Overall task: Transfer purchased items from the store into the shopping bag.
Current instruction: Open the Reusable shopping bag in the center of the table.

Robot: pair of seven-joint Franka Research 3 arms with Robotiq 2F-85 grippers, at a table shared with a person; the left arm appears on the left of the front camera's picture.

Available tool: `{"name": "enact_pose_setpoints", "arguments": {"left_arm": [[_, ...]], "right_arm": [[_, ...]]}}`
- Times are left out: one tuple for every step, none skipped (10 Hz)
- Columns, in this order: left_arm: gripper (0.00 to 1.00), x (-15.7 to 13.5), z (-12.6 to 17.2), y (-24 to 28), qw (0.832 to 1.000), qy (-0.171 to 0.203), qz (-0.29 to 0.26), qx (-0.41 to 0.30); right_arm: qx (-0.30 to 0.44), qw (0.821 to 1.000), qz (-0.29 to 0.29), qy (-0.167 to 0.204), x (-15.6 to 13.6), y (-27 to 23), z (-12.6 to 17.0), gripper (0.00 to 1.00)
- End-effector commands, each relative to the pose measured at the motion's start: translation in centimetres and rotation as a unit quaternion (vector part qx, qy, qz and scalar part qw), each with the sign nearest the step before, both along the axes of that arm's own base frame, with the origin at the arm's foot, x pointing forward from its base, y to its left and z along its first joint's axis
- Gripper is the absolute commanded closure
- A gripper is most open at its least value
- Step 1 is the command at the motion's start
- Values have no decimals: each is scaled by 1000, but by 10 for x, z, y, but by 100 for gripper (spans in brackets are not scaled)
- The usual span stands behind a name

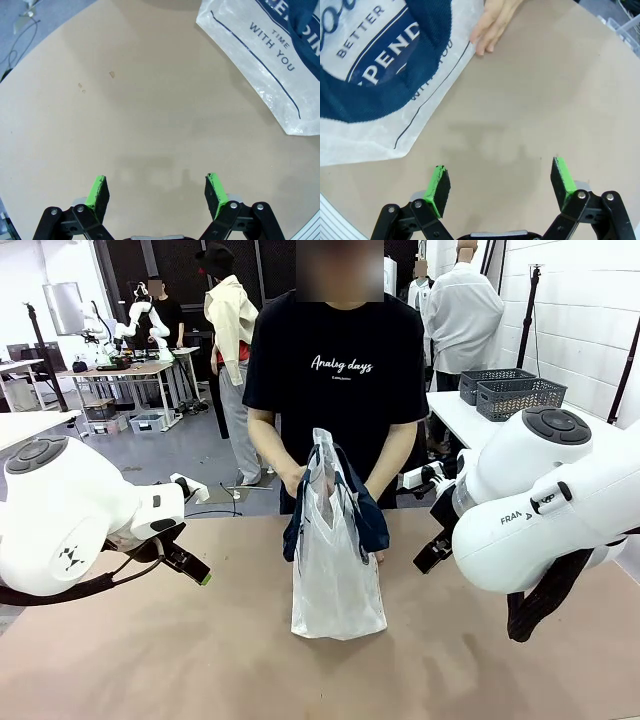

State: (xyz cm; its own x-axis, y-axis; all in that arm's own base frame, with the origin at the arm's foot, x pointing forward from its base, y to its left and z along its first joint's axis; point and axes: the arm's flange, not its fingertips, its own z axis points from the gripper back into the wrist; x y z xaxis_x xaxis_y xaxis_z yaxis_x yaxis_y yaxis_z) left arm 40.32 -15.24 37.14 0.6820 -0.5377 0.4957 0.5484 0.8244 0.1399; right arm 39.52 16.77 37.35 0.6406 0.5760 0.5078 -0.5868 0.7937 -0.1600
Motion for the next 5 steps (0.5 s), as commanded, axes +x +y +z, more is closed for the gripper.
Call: {"name": "enact_pose_setpoints", "arguments": {"left_arm": [[0, 0, 0, 1, 1000, 0, 1, -1], [0, 0, 0, 1, 1000, 0, 1, -1], [0, 0, 0, 1, 1000, 0, 1, -1], [0, 0, 0, 1, 1000, 0, 1, -1], [0, 0, 0, 1, 1000, 0, 1, -1]], "right_arm": [[0, 1000, 0, 0, 0, 0, 0, 0], [0, 1000, 0, 0, 0, 0, 0, 0], [0, 1000, 0, 0, 0, 0, 0, 0], [0, 1000, 0, 0, 0, 0, 0, 0], [0, 1000, 0, 0, 0, 0, 0, 0]]}}
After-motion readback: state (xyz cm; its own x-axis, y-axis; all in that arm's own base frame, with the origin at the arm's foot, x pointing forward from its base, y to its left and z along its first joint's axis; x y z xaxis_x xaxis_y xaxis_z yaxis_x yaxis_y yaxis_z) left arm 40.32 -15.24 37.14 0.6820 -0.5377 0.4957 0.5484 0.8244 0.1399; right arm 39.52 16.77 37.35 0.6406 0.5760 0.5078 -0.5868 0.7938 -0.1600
